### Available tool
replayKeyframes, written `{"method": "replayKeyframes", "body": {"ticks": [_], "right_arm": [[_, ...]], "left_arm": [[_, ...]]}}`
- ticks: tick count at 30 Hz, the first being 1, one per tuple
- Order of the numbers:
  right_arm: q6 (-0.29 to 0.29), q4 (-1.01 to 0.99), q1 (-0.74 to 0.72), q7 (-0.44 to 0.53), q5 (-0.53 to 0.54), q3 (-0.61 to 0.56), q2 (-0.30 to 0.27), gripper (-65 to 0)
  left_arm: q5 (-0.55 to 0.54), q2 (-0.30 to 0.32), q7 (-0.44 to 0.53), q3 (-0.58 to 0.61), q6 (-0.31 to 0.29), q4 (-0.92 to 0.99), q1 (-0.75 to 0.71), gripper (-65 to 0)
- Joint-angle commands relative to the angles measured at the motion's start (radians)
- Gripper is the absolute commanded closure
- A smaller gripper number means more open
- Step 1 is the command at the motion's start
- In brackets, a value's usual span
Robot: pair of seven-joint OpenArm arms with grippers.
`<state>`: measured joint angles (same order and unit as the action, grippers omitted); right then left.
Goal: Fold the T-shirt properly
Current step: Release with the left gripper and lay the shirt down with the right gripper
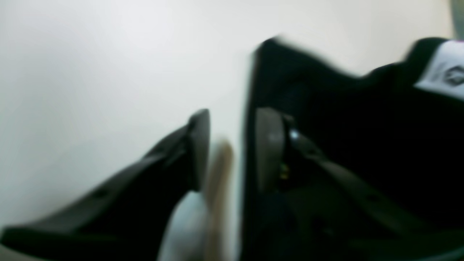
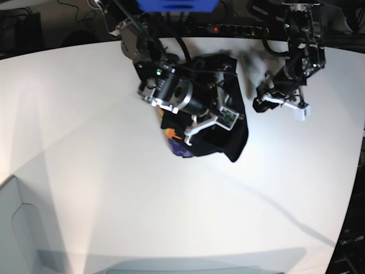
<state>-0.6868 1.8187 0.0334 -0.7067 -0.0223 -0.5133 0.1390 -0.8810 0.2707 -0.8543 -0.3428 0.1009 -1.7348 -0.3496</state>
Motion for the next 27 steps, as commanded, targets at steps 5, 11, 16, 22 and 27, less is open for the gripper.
{"method": "replayKeyframes", "body": {"ticks": [5,11,16,22,27], "right_arm": [[-0.011,0.014,-0.014,0.034,0.022,-0.006,0.018,0.0],[-0.011,-0.015,-0.014,0.034,0.022,-0.054,0.018,-14.8],[-0.011,0.022,-0.011,0.034,0.022,-0.087,0.018,-30.1],[-0.011,0.114,0.003,0.034,0.02,0.003,-0.02,-33.1],[-0.011,0.125,0.046,0.035,0.02,0.104,-0.094,-33.3]], "left_arm": [[-0.016,-0.029,-0.076,-0.204,-0.013,-0.018,0.004,-27.7],[-0.016,-0.078,-0.125,-0.396,-0.013,-0.023,0.034,-27.9],[-0.016,-0.084,-0.125,-0.437,-0.013,-0.024,0.045,-27.9],[-0.016,-0.084,-0.124,-0.445,-0.013,-0.024,0.045,-27.9],[-0.016,-0.083,-0.118,-0.445,-0.013,-0.024,0.045,-28.0]]}}
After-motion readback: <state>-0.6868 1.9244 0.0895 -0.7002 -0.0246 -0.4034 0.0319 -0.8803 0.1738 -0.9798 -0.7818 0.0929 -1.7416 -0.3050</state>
